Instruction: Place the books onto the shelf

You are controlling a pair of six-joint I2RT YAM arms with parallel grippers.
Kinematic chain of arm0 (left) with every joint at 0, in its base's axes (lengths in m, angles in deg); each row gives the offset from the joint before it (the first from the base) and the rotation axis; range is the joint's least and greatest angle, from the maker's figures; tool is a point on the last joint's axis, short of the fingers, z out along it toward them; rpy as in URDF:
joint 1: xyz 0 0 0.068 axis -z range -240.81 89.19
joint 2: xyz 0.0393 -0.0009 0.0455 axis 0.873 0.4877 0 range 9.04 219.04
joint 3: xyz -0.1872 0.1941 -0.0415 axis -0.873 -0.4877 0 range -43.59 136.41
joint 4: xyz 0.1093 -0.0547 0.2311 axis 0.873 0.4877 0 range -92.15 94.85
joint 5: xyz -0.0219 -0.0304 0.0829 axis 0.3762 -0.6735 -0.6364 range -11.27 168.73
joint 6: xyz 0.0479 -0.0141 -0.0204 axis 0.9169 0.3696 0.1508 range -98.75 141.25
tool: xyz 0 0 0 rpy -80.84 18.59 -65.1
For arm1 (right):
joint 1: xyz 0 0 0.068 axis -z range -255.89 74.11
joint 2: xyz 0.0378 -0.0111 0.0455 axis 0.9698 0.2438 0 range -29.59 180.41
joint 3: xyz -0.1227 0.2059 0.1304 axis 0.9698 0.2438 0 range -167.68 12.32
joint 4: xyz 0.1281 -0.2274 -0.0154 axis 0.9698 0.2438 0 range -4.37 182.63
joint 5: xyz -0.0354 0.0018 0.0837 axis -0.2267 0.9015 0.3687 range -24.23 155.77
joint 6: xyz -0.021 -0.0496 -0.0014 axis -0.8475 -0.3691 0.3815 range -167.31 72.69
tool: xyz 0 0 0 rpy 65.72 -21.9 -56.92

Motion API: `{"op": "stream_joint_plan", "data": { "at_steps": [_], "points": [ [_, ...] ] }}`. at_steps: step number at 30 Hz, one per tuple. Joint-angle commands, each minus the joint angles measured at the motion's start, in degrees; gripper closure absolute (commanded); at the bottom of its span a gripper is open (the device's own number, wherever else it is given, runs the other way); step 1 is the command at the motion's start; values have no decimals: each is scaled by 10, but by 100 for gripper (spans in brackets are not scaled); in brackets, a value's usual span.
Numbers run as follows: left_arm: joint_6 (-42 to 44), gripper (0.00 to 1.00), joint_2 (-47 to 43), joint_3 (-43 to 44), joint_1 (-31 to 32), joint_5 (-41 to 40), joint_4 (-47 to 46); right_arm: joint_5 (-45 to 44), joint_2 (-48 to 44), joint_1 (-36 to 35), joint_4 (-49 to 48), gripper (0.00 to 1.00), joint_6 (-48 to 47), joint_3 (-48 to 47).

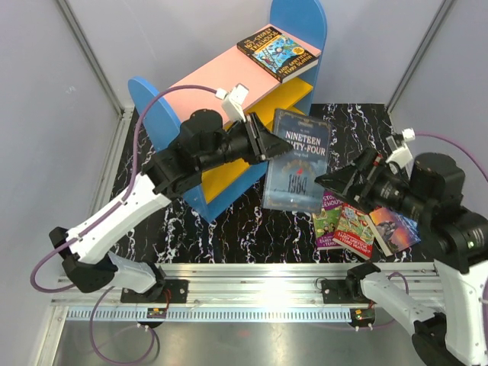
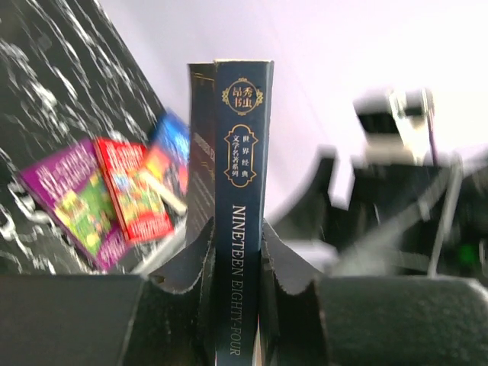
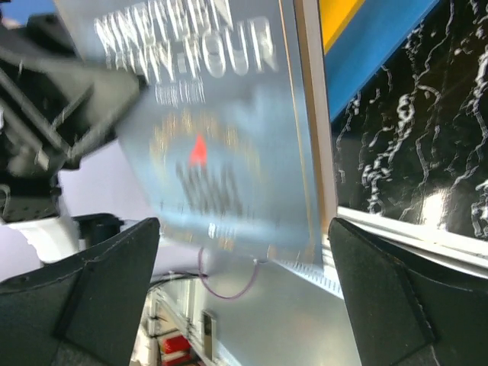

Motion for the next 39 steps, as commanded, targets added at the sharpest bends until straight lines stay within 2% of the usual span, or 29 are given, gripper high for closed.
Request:
{"op": "stream_joint_plan", "data": {
  "at_steps": [1,5,6,9,14,21,26,34,35,36,38,39],
  "points": [
    [-34,100,31,76,-8,-79,-44,-23,-41,-2,34,0,68,21],
    [-84,100,54,94,-7,-178,-52,-13,-121,-2,-70,0,170,118],
    [-96,100,50,85,-7,-189,-93,-15,-135,-1,-111,0,189,151],
    [-133,100,53,79,-8,-236,-134,-22,-173,-2,-187,0,260,211],
    [-180,100,90,123,-7,-235,-148,-75,-189,-2,-253,0,308,239],
    [-256,100,72,76,-10,-247,-191,-134,-174,-1,-393,0,363,286],
    [-318,100,63,50,-11,-232,-225,-140,-143,-2,-443,0,376,307],
    [-348,100,47,27,-11,-219,-235,-168,-114,-2,-478,0,370,312],
    [-350,100,44,17,-11,-217,-238,-168,-109,-2,-478,3,368,307],
    [-351,100,41,12,-11,-216,-237,-171,-101,-1,-472,9,364,294],
    [-349,100,33,8,-11,-215,-233,-187,-98,-2,-461,53,348,278],
    [-347,100,30,4,-10,-215,-230,-194,-93,-2,-443,64,338,260]
  ]
}}
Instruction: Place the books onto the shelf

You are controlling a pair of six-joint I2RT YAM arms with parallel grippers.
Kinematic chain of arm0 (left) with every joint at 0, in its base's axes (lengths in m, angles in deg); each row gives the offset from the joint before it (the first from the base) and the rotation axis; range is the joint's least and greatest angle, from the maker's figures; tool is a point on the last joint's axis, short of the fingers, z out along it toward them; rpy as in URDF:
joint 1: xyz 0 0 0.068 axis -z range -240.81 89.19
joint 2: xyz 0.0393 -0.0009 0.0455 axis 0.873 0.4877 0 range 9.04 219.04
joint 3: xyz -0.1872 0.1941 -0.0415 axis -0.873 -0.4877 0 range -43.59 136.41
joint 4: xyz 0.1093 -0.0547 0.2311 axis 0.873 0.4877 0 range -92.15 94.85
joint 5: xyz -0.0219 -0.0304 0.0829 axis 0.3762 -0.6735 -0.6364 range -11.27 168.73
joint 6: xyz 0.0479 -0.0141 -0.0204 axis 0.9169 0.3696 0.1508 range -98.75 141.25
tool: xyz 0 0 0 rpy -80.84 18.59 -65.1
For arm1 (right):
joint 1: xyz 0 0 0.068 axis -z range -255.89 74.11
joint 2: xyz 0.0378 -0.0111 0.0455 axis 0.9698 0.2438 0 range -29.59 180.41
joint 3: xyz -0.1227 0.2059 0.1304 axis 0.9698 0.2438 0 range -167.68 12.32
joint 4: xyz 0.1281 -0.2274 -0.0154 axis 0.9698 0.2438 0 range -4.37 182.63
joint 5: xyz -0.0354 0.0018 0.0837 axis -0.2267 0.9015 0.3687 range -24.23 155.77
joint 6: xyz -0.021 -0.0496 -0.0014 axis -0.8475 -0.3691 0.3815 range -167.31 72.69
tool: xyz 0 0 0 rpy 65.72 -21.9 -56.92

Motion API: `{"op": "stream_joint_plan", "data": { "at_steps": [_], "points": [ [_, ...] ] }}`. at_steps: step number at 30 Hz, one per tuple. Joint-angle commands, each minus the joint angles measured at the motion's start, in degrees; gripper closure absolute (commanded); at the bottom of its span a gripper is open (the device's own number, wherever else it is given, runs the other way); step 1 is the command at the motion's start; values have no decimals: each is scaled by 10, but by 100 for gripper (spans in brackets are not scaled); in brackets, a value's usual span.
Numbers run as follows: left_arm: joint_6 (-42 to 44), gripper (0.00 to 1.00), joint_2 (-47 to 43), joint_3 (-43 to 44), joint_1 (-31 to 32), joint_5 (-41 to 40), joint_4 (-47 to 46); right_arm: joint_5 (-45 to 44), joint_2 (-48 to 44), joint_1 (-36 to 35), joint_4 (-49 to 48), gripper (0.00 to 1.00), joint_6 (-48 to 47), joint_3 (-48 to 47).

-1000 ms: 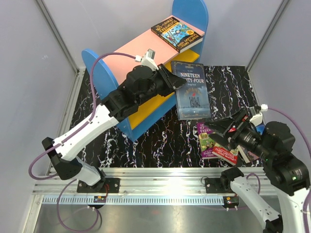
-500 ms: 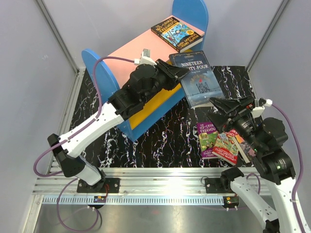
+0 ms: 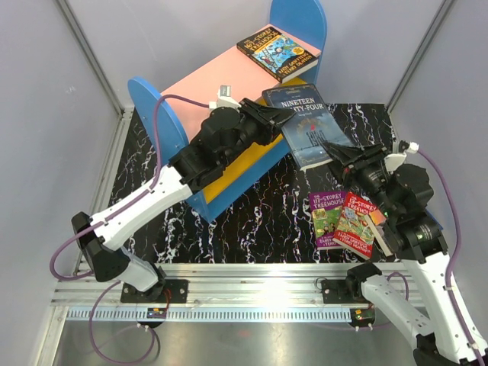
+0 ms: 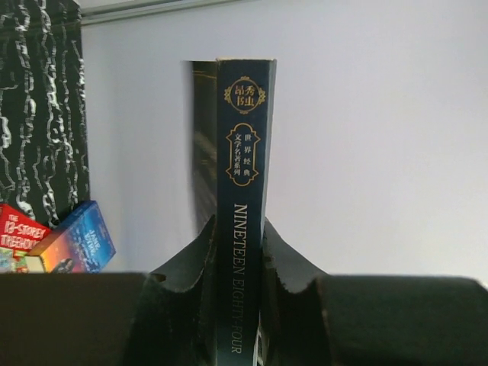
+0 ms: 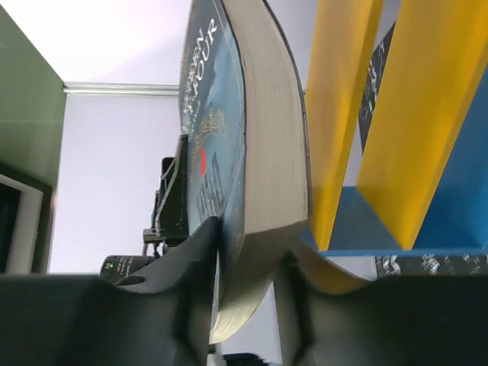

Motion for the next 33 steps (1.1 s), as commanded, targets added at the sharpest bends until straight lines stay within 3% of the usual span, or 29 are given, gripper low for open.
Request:
{"op": "stream_joint_plan", "data": {
  "at_steps": [1,3,7,8,9,10,12,14,20,24,28,33],
  "points": [
    [-35,100,-51,3,-1,4,-88,-44,11,-2,-8,85,-26,-57],
    [-21,100,-55,10,-2,11,-64,-46,25,-2,6,100,-37,-85],
    [39,98,-50,53,-3,32,3,-41,49,-2,31,100,-67,-139],
    [61,89,-49,65,-7,72,15,-40,57,-2,39,100,-79,-178],
    [87,67,-44,73,-17,106,9,-42,82,-2,66,100,-113,-207],
    [137,52,-40,107,-20,139,13,-37,98,-2,86,100,-132,-239],
    [212,19,-38,151,-18,162,106,-14,160,-2,127,100,-188,-345],
    [247,1,-56,165,-15,142,169,11,208,-2,147,100,-214,-450],
    [302,1,-181,69,-16,70,228,87,398,26,190,100,-289,-712],
    [317,1,-227,21,-17,66,246,182,511,109,135,100,-224,-745],
    [330,1,-246,6,-17,69,266,234,589,137,47,100,-190,-744],
    [341,1,-262,-4,-16,53,287,278,771,136,65,100,-151,-950]
  ]
}}
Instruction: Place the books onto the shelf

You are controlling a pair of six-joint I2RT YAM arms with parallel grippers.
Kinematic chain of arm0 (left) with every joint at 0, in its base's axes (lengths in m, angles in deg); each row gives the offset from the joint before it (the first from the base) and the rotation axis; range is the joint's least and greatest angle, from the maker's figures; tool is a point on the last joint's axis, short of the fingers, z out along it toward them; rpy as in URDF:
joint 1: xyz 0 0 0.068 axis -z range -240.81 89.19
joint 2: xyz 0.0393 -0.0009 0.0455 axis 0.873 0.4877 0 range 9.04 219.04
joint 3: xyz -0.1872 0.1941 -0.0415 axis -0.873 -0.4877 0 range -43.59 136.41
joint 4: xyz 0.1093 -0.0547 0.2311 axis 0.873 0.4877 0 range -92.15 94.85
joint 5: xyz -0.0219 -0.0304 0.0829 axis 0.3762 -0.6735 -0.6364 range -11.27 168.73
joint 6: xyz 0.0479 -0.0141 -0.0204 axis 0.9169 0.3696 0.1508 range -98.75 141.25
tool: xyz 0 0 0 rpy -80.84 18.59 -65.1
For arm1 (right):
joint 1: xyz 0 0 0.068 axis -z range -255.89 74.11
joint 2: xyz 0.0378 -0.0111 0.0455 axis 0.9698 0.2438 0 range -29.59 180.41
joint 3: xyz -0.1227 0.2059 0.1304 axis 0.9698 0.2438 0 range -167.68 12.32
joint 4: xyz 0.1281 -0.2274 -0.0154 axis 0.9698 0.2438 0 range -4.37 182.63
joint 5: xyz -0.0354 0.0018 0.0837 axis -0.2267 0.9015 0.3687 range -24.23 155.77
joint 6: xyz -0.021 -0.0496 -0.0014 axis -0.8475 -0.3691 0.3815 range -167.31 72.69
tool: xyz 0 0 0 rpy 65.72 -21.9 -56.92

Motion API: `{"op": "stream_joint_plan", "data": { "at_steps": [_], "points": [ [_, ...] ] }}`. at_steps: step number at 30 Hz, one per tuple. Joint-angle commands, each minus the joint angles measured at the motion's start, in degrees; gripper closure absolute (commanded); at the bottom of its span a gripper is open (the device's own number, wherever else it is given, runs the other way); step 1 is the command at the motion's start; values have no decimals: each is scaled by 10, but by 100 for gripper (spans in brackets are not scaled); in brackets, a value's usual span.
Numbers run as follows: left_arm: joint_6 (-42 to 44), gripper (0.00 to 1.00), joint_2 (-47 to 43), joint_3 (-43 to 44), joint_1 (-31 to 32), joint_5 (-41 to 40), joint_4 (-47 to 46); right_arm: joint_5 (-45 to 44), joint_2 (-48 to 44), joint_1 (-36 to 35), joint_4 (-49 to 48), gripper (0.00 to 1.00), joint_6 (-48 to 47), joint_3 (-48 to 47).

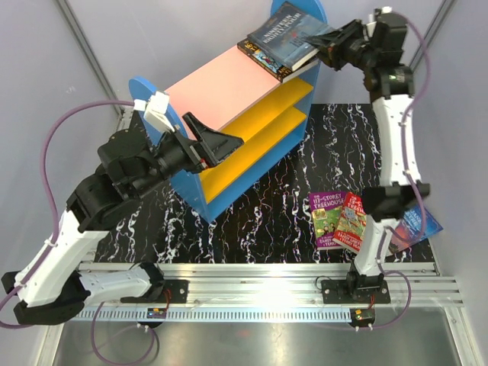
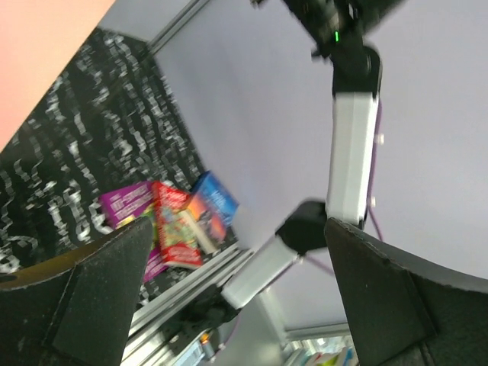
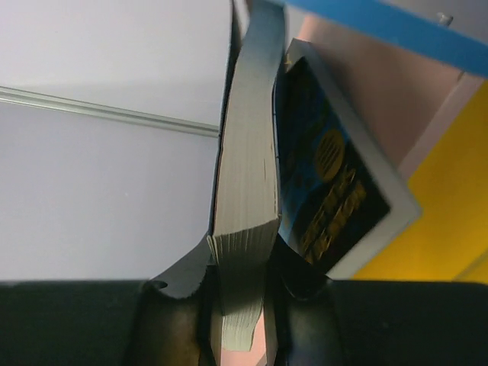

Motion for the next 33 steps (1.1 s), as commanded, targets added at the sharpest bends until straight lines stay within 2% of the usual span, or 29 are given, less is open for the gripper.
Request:
{"op": "stream_joint_plan", "data": {
  "at_steps": [1,4,8,9,13,14,15,20,21,26,30,33],
  "points": [
    [30,1,-10,-3,-1,-23,16,67,64,-5,-85,100,48,-133],
    [36,1,-18,-3,-1,-35,22,61,63,-3,-101,100,49,-115],
    [40,1,-26,-3,-1,-59,29,43,-7,-3,-138,100,37,18],
    [39,1,-27,-5,-1,-62,29,37,-16,-3,-136,97,32,31],
    [36,1,-31,-14,0,-69,28,34,-37,0,-109,42,21,54],
    [35,1,-31,-16,-1,-70,24,35,-41,-1,-101,11,19,55],
    [35,1,-31,-17,0,-70,23,41,-46,-1,-102,0,16,56],
    [32,1,-19,-16,-1,-59,16,79,-38,11,-80,0,33,39],
    [31,1,-15,-15,0,-56,15,111,-30,14,-80,0,43,33],
    [25,1,-2,-15,0,-38,12,218,56,28,-21,0,99,-84],
    [20,1,12,-12,0,-28,11,260,109,28,12,0,147,-76],
    [16,1,22,-4,0,-14,8,246,114,31,102,0,93,-137]
  ]
}}
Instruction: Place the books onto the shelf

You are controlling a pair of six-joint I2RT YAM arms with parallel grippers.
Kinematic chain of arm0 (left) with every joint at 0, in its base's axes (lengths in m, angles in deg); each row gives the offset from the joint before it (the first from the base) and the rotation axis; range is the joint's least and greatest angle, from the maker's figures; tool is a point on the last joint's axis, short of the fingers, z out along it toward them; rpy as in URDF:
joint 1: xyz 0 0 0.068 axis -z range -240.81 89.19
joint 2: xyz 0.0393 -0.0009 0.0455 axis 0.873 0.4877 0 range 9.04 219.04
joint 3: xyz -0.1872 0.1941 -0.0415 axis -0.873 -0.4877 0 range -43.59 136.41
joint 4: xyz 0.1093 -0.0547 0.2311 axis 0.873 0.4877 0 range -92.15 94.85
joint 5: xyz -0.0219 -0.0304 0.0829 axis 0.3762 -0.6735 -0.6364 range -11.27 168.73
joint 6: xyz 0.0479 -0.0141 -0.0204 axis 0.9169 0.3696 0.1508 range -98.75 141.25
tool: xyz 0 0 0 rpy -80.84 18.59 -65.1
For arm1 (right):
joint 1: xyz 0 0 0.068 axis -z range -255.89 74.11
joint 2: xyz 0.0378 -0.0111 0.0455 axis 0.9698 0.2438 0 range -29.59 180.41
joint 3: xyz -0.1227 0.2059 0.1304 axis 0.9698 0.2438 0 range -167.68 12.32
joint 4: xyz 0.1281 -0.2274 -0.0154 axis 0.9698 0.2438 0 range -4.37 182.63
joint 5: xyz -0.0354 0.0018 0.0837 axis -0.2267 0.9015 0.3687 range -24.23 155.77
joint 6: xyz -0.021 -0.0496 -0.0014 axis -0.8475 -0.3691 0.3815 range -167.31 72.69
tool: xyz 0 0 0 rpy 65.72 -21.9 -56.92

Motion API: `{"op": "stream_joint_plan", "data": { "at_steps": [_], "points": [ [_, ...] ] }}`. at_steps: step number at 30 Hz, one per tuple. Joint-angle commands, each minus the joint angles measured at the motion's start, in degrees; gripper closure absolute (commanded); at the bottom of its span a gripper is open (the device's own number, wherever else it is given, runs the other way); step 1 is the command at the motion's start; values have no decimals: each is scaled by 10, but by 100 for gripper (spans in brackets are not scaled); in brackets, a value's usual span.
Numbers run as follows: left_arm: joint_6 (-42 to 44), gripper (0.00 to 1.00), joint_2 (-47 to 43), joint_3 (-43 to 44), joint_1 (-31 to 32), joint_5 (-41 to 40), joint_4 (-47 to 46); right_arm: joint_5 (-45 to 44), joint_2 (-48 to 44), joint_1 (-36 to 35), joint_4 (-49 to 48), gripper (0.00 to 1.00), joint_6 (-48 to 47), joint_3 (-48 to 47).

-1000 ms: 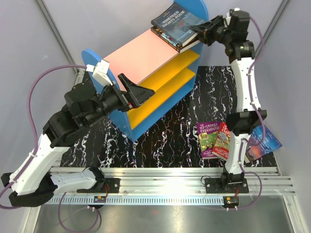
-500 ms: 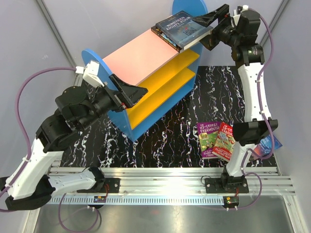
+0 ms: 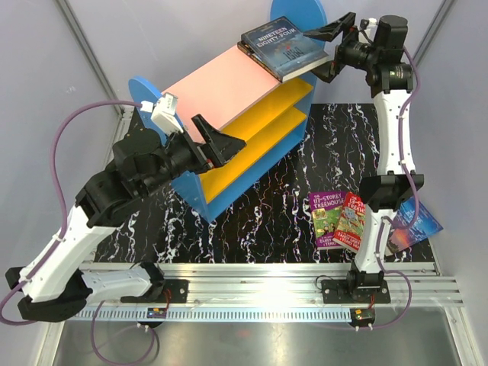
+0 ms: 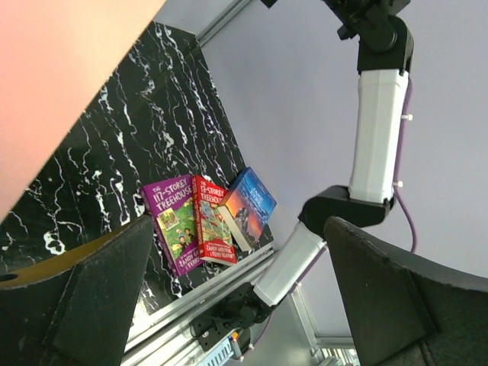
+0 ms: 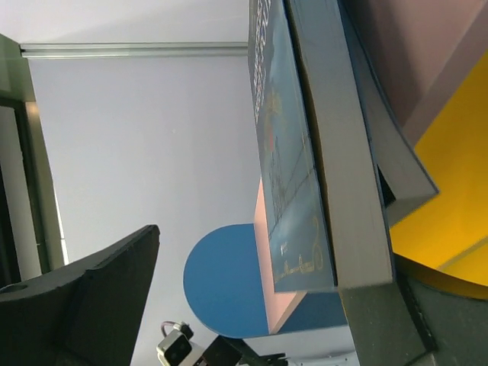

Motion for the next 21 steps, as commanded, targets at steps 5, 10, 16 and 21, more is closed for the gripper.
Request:
{"op": "stream_joint_plan", "data": {
  "at_steps": [5,10,16,21],
  "points": [
    [-8,1,1,-16,-1,29,-31,17,-122,16,145,0,-100,120],
    [-8,1,11,-9,-1,48,-34,-13,-123,36,325,0,-236,126],
    [6,1,29,-3,-1,56,-28,-56,-162,36,400,0,-344,188],
    [75,1,96,22,0,109,43,-184,-327,39,373,0,-406,432]
  ]
}}
